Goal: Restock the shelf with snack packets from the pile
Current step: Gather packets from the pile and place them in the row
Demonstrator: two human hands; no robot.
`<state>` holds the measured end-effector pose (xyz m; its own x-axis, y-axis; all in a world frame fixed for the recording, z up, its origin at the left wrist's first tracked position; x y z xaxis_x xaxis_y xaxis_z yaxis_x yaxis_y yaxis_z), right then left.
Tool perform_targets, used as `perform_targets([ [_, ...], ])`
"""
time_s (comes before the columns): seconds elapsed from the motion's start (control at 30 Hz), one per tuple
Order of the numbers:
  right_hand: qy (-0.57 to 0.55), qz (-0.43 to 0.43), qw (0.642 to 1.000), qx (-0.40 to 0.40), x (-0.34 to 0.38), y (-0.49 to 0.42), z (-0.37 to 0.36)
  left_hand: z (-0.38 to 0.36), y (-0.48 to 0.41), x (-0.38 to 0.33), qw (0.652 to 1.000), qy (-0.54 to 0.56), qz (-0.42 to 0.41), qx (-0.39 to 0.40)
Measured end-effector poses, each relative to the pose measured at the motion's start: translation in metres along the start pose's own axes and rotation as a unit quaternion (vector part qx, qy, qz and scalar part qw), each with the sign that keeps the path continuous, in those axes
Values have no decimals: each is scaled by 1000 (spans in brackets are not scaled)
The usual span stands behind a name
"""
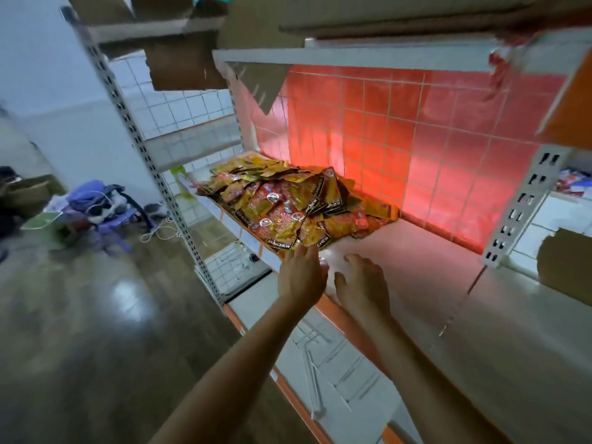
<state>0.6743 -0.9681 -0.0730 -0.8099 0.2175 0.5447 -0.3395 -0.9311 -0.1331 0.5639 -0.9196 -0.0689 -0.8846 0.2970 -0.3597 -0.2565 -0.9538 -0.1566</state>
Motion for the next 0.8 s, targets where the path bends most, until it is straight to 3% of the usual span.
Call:
perform_targets([
  [0.13, 23, 21, 999, 24, 19, -27, -23, 4, -32, 31, 1000, -5, 30, -4],
  [0.27, 28, -20, 999, 25, 35, -43, -42, 6, -64, 56, 999, -14, 40, 4],
  [0.37, 96, -43, 993, 42, 40, -48, -57, 5, -86, 68, 999, -20, 45, 15],
  [0.53, 161, -53, 985, 6, 44, -52, -64, -1, -105, 77, 998, -53, 35, 12],
  [0.7, 134, -91, 987, 16, 41, -50, -64, -2, -110, 83, 998, -56, 28, -7],
  [0.8, 37, -112, 993, -12, 41, -45, -57, 2, -108, 78, 1000, -13, 8, -23],
])
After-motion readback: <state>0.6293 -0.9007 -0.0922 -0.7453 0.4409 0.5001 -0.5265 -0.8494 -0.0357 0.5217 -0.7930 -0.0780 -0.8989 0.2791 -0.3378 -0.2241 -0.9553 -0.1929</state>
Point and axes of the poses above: each hand's wrist, its own y-axis away from the middle knuckle, its own z-axis out of the back of the hand, x = y × z, the point moved 2 cm from there along -y, towards the middle knuckle, and after that the axes turned 2 degrees about y, right-handed, at the moved point
